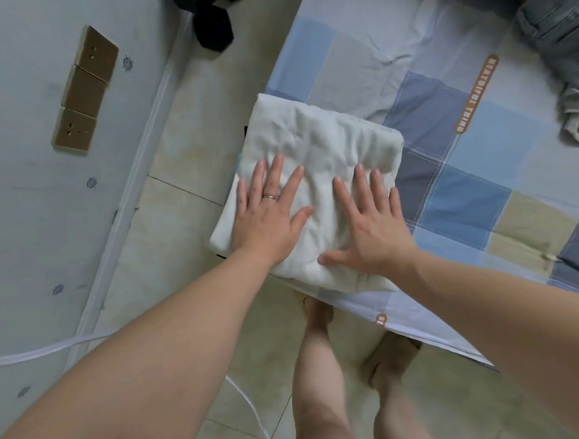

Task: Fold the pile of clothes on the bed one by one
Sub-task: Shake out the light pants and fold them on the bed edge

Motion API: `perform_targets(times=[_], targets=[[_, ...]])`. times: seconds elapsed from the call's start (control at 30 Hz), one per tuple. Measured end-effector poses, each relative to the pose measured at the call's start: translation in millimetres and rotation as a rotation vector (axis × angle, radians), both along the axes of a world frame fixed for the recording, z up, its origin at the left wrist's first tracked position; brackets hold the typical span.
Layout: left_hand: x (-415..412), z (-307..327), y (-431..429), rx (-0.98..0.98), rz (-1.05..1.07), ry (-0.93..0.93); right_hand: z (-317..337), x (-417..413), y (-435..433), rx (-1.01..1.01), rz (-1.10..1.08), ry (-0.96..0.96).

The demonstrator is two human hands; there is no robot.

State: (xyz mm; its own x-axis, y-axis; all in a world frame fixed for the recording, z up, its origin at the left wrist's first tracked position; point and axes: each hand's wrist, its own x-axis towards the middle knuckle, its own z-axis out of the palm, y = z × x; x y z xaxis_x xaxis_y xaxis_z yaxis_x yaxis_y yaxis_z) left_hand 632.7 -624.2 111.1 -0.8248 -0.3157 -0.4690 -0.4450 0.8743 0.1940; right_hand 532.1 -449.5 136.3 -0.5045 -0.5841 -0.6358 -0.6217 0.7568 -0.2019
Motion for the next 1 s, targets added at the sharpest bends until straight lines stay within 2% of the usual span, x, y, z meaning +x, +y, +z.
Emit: perform_targets(times=[0.13,0.27,0.4,0.5,0.57,0.73,0.9,1.0], targets=[[7,-39,-10,-0.053,-0.055,0.012,-35,8,-12,0.027,0.015,0.033],[5,-41,-5,-0.08,-0.047,-0.021,-39,9,-18,0.081,0.006,0.006],[-9,-2,-2,0.062,0.031,-0.144,1,-5,-21,0.154,0.014,-0.16],[-17,49,5,0.228,0.127,-0.23,52,-16,-10,0.101,-0.081,-0.35],[-17,87,18,0.271,0.154,-0.242,88,-19,6,0.07,-0.157,-0.392],[-27,170,73,0.314,0.196,-0.151,173,-25,74,-0.069,-0.277,-0.246],[-68,241,150,0.364,0.213,0.001,243,-48,175,-0.07,-0.388,0.01],[-102,276,205,0.34,0.124,0.064,278,-68,247,-0.068,-0.456,0.087]])
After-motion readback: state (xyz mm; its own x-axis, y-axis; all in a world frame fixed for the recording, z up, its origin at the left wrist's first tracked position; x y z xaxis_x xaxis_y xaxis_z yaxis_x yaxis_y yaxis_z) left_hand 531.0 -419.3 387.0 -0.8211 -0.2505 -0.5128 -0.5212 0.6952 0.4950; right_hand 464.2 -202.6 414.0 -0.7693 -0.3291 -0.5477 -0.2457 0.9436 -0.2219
